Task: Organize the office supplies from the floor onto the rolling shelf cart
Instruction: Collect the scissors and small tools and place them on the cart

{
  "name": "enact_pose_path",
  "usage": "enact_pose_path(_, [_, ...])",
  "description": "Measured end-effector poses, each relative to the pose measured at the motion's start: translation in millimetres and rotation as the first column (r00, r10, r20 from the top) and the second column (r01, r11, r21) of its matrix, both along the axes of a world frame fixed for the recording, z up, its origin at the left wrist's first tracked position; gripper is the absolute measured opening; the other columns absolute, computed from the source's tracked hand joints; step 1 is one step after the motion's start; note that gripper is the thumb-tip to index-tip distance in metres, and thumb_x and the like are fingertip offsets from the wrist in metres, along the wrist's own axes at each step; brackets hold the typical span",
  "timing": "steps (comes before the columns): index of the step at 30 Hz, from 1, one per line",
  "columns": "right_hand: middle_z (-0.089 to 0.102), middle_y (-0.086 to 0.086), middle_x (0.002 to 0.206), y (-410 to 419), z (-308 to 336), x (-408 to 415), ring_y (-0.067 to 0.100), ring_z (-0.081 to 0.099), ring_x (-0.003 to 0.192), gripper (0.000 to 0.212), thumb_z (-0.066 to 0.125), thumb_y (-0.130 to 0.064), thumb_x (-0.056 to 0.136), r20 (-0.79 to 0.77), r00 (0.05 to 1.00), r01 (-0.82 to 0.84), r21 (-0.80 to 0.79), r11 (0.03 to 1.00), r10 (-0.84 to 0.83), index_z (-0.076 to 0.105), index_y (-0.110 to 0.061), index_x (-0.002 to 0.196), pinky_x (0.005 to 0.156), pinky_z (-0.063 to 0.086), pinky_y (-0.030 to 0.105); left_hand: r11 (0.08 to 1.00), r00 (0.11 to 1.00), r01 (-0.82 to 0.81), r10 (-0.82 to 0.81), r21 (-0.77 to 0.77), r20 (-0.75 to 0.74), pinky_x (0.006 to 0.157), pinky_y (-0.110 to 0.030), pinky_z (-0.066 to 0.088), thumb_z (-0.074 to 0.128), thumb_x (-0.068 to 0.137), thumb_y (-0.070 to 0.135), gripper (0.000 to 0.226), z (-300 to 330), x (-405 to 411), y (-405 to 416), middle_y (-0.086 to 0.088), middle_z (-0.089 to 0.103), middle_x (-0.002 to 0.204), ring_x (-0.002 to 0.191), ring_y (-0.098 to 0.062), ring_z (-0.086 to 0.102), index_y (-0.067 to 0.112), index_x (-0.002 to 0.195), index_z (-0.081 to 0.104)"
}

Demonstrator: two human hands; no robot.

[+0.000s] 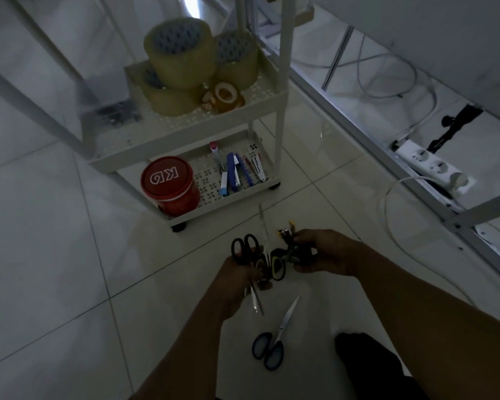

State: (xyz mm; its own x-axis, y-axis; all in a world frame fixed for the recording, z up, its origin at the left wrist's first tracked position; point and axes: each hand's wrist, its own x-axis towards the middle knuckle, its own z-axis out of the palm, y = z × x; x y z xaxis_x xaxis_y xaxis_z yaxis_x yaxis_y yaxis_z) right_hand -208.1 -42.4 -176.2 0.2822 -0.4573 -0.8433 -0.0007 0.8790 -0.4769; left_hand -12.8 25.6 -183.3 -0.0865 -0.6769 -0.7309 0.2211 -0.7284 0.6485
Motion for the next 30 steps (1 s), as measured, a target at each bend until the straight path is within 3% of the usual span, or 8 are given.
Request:
enact_pose_path(3, [0.051, 0.013, 0.114, 0.1, -0.8, 1.3, 0.031, 0.057, 0.094, 0.021, 0.046, -0.007, 0.096, 0.087, 0.995, 0.049, 0.026, 0.998, -0.051, 0.061, -0.004, 0.11, 0.066, 0.059, 0.04, 1.0, 1.0, 0.01, -0.01, 0.014, -0.006, 0.054, -0.03, 0.057, 0.042, 0.08, -0.025, 0.055, 4.8, -2.0, -3.0, -0.015, 0.068, 0.097, 0.081, -0.031, 0.065, 0.009, 0.118, 0.061])
enact_pose_path(6, [0.052, 0.016, 0.122, -4.2, -3.2, 8.9, 0.029, 0.059, 0.098, 0.019, 0.054, -0.014, 0.095, 0.145, 0.971, 0.187, 0.045, 0.981, -0.191, 0.062, -0.003, 0.109, 0.064, 0.06, 0.037, 1.0, 0.996, -0.025, 0.026, -0.011, 0.089, 0.051, -0.028, 0.054, 0.042, 0.076, -0.023, 0.055, 4.0, -2.2, -12.9, -0.013, 0.068, 0.095, 0.081, -0.03, 0.064, 0.006, 0.119, 0.063])
enact_pose_path(8, [0.051, 0.016, 0.124, -10.2, -5.3, 15.8, 0.028, 0.06, 0.095, 0.021, 0.059, -0.016, 0.092, 0.163, 0.946, 0.275, 0.056, 0.96, -0.281, 0.063, -0.001, 0.105, 0.064, 0.062, 0.035, 0.998, 0.985, -0.065, 0.068, -0.024, 0.159, 0.056, -0.034, 0.057, 0.044, 0.075, -0.021, 0.051, 1.7, -2.2, -22.3, -0.013, 0.071, 0.091, 0.08, -0.03, 0.065, 0.004, 0.114, 0.066])
enact_pose_path(11, [0.053, 0.016, 0.12, -20.4, -4.2, 29.0, 0.028, 0.059, 0.091, 0.021, 0.056, -0.018, 0.094, 0.216, 0.913, 0.335, 0.086, 0.938, -0.346, 0.061, 0.001, 0.101, 0.063, 0.062, 0.034, 0.996, 0.968, -0.084, 0.089, -0.032, 0.236, 0.079, -0.055, 0.055, 0.051, 0.073, -0.015, 0.037, 4.1, -3.7, -38.8, -0.02, 0.071, 0.094, 0.086, -0.037, 0.065, 0.002, 0.1, 0.071])
enact_pose_path(15, [0.058, 0.015, 0.11, -30.8, -3.9, 47.0, 0.026, 0.06, 0.091, 0.024, 0.053, -0.019, 0.096, 0.276, 0.883, 0.358, 0.127, 0.925, -0.379, 0.059, 0.002, 0.106, 0.06, 0.062, 0.032, 0.991, 0.97, -0.115, 0.127, -0.07, 0.208, 0.085, -0.051, 0.054, 0.049, 0.077, -0.016, 0.039, 9.1, -5.7, -55.4, -0.015, 0.069, 0.095, 0.093, -0.035, 0.065, 0.004, 0.104, 0.068])
enact_pose_path(20, [0.059, 0.016, 0.112, -43.8, -7.3, 57.4, 0.025, 0.059, 0.097, 0.044, 0.053, -0.024, 0.095, 0.347, 0.849, 0.376, 0.132, 0.917, -0.398, 0.052, 0.003, 0.129, 0.066, 0.06, 0.032, 0.986, 0.973, -0.12, 0.141, -0.118, 0.185, 0.079, -0.045, 0.054, 0.052, 0.076, -0.015, 0.042, 14.5, 2.5, -67.6, -0.013, 0.072, 0.092, 0.094, -0.034, 0.066, 0.022, 0.08, 0.071])
enact_pose_path(25, [0.058, 0.013, 0.123, -46.5, -6.4, 60.9, 0.025, 0.056, 0.112, 0.047, 0.054, -0.033, 0.093, 0.396, 0.867, 0.292, 0.086, 0.953, -0.301, 0.056, -0.004, 0.13, 0.086, 0.054, 0.033, 0.992, 0.962, -0.102, 0.116, -0.07, 0.245, 0.082, -0.05, 0.051, 0.049, 0.078, -0.02, 0.033, 20.3, 5.0, -73.0, -0.027, 0.067, 0.106, 0.101, -0.044, 0.063, 0.004, 0.09, 0.068])
enact_pose_path(30, [0.059, 0.011, 0.1, -44.1, -7.0, 62.8, 0.022, 0.055, 0.085, 0.03, 0.065, -0.029, 0.087, 0.333, 0.889, 0.292, 0.12, 0.949, -0.316, 0.064, -0.005, 0.105, 0.06, 0.058, 0.027, 0.985, 0.955, -0.173, 0.172, -0.017, 0.24, 0.081, -0.048, 0.054, 0.041, 0.08, -0.022, 0.037, 21.1, 8.7, -70.5, -0.021, 0.063, 0.1, 0.088, -0.037, 0.061, 0.001, 0.101, 0.062])
